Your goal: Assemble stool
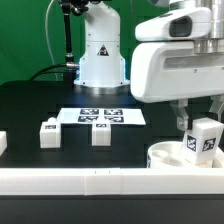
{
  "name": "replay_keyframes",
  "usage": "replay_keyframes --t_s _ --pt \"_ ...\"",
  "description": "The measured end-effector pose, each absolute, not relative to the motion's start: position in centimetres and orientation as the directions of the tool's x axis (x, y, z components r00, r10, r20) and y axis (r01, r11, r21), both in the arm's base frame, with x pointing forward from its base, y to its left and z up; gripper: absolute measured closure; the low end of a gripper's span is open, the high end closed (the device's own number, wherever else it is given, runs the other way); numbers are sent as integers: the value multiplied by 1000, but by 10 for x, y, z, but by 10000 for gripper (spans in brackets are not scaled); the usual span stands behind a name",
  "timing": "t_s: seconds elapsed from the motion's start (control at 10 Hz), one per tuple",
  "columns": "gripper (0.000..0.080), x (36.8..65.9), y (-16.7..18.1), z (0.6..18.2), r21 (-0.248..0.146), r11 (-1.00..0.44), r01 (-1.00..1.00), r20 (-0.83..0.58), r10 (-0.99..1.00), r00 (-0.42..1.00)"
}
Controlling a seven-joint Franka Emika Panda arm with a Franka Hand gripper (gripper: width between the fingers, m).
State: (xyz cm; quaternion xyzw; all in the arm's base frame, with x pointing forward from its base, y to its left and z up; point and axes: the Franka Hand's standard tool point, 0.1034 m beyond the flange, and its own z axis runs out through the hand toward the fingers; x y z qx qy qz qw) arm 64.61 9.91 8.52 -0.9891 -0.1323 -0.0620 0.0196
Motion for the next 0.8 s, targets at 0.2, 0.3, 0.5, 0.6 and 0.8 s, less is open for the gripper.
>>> replay_keyframes --t_s 0.2,0.3,0.5,0.6,0.8 --pt "461 645 100 85 -67 -997 24 146 15 989" --pt "461 645 100 85 -78 -996 -46 151 -58 987" --pt "461 641 106 84 -118 -951 -287 130 -302 944" --pt "461 640 107 83 -127 -927 -354 120 -368 922" --pt "461 639 108 83 -143 -825 -547 93 -561 822"
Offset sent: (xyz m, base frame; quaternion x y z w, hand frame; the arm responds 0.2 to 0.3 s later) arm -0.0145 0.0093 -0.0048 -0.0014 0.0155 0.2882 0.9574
